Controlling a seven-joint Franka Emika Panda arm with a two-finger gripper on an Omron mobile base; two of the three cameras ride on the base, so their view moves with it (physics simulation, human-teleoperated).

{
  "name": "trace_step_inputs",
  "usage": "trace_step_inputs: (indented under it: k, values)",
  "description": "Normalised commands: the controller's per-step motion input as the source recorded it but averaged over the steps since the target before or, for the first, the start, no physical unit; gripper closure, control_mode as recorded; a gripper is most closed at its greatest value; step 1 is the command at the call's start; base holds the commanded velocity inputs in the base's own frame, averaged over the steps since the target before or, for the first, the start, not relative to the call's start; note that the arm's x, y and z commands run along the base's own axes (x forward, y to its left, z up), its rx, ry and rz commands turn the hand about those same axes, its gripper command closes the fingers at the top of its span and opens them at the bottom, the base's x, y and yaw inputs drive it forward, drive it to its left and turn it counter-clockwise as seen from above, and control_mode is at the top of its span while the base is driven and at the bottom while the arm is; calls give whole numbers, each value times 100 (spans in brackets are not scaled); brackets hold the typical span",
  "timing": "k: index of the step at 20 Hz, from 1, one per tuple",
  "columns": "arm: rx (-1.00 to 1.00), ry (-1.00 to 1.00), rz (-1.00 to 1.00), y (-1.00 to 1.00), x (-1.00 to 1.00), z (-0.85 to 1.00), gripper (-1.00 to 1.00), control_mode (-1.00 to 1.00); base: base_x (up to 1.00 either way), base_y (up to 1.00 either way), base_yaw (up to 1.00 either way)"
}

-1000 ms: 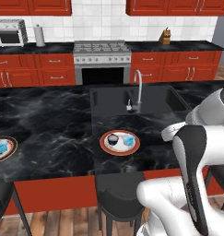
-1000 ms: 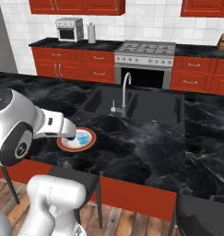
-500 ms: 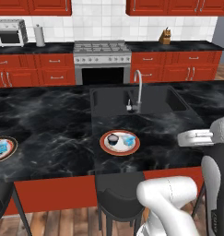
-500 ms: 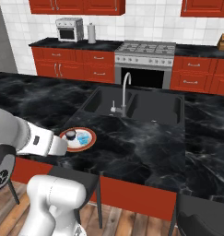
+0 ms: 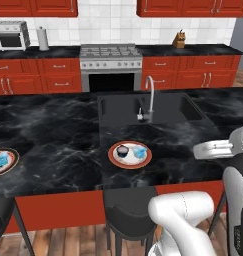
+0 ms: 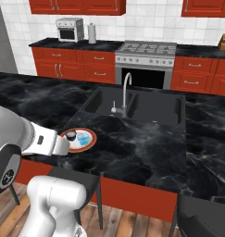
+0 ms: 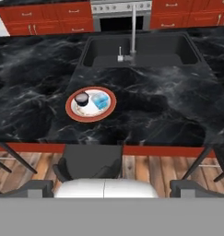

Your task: Place two yogurt containers on each plate.

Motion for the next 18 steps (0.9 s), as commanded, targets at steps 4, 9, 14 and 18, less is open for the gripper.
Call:
trace_step_inputs:
  k: [4, 9, 14, 18]
  values:
    - [2, 0, 2, 2, 17, -13, -100, -100, 0, 0, 0]
    - [-1, 1, 1, 12, 30, 0, -100, -100, 0, 0, 0]
    - [-1, 14, 27, 26, 57, 0, -100, -100, 0, 0, 0]
    - [0, 4, 32, 12, 13, -3, -100, -100, 0, 0, 0]
